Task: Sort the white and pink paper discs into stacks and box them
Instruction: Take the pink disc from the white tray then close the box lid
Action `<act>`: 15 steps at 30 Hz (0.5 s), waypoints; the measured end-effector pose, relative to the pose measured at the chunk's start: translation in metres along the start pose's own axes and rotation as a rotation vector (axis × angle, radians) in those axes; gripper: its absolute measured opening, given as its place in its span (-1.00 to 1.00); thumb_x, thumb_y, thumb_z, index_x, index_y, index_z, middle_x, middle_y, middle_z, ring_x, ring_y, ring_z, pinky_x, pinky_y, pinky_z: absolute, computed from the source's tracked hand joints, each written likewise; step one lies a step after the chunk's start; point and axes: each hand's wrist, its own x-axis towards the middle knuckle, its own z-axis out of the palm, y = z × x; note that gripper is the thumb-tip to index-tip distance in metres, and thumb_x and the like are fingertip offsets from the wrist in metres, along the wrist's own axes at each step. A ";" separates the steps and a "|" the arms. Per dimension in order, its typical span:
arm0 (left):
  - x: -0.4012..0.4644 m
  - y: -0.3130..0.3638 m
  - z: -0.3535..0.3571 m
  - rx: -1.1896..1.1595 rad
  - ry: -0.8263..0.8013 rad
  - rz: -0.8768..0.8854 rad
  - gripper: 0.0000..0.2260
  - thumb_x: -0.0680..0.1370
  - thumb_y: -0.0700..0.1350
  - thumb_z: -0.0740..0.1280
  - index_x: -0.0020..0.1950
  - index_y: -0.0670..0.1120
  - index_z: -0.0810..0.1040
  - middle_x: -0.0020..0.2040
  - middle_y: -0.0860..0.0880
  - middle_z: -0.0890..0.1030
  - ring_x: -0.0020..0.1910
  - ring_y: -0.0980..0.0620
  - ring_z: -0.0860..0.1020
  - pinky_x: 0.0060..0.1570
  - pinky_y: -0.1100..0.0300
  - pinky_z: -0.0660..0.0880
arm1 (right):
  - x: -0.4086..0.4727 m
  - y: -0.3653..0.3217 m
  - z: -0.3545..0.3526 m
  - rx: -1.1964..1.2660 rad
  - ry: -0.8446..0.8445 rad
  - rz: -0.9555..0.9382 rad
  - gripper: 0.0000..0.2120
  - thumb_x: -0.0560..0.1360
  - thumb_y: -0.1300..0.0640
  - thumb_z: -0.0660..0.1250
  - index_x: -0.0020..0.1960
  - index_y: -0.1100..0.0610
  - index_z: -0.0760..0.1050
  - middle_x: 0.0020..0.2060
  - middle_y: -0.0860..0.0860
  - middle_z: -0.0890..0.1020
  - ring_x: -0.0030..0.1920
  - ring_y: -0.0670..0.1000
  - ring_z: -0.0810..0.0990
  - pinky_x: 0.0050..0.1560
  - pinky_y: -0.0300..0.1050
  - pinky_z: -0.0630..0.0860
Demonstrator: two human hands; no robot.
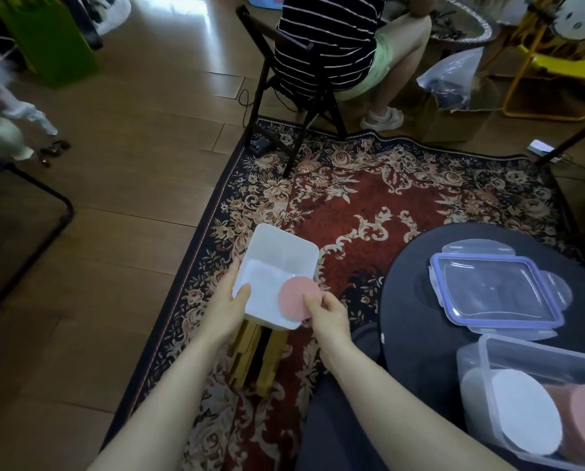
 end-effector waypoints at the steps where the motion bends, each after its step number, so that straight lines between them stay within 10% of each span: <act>1: 0.000 -0.002 0.000 0.014 0.042 -0.018 -0.49 0.65 -0.06 0.14 0.57 0.08 0.04 0.54 0.10 0.15 0.49 0.08 0.16 0.43 -0.04 0.17 | -0.004 -0.003 -0.002 0.017 0.013 -0.013 -0.84 0.59 0.11 0.22 -0.01 0.19 0.51 -0.15 -0.04 0.54 -0.18 -0.09 0.45 -0.23 -0.22 0.36; 9: -0.038 0.018 0.004 0.150 0.291 0.033 -0.56 0.62 -0.05 0.19 0.51 0.01 0.26 0.49 0.02 0.28 0.44 0.02 0.27 0.38 -0.13 0.30 | -0.059 -0.018 -0.025 0.161 0.018 -0.053 -0.81 0.57 0.05 0.28 -0.08 0.17 0.53 -0.20 -0.09 0.57 -0.22 -0.09 0.50 -0.17 -0.23 0.42; 15: -0.109 0.099 0.031 -0.196 0.180 0.242 -0.81 0.61 -0.10 0.24 0.10 -0.02 0.64 -0.07 0.06 0.68 -0.15 0.20 0.59 -0.17 0.26 0.49 | -0.112 -0.024 -0.059 0.308 -0.049 -0.131 -0.79 0.53 0.02 0.35 -0.15 0.16 0.57 -0.33 -0.05 0.60 -0.42 -0.07 0.45 -0.32 -0.20 0.44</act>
